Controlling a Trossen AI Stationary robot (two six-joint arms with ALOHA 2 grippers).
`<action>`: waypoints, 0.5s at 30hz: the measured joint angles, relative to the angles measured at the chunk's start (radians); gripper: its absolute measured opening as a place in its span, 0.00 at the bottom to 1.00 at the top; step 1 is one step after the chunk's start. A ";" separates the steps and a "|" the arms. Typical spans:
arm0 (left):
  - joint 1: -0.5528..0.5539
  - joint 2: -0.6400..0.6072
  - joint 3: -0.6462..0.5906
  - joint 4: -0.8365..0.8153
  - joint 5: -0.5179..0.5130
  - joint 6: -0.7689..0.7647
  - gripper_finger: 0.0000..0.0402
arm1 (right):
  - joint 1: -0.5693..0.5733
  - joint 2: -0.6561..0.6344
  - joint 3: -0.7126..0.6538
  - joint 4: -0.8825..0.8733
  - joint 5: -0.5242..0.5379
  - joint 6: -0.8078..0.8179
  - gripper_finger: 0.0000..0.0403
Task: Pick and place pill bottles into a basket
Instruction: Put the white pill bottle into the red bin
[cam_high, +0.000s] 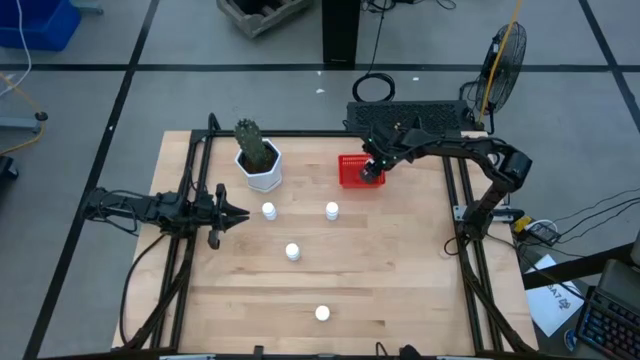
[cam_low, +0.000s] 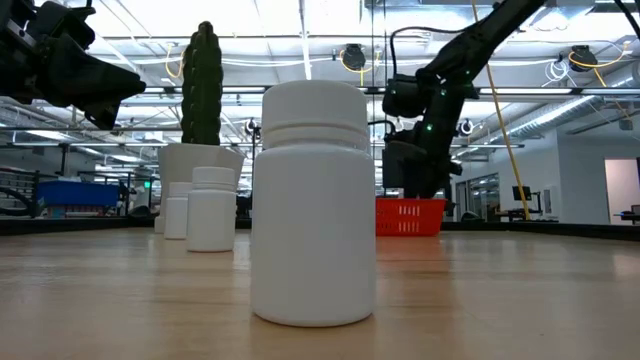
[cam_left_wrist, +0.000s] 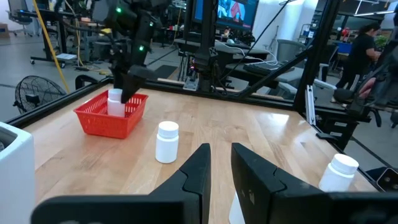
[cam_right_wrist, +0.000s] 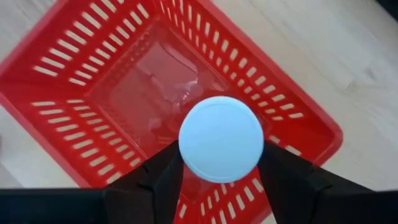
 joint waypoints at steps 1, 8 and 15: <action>0.000 0.000 0.000 0.000 0.000 0.000 0.17 | 0.000 0.001 -0.002 -0.001 0.000 -0.001 0.48; 0.000 0.000 0.000 0.000 0.000 0.000 0.17 | 0.000 -0.002 -0.003 0.014 0.009 -0.006 0.53; 0.000 0.000 0.000 0.000 0.000 0.000 0.17 | 0.000 -0.034 -0.003 0.026 0.010 -0.016 0.59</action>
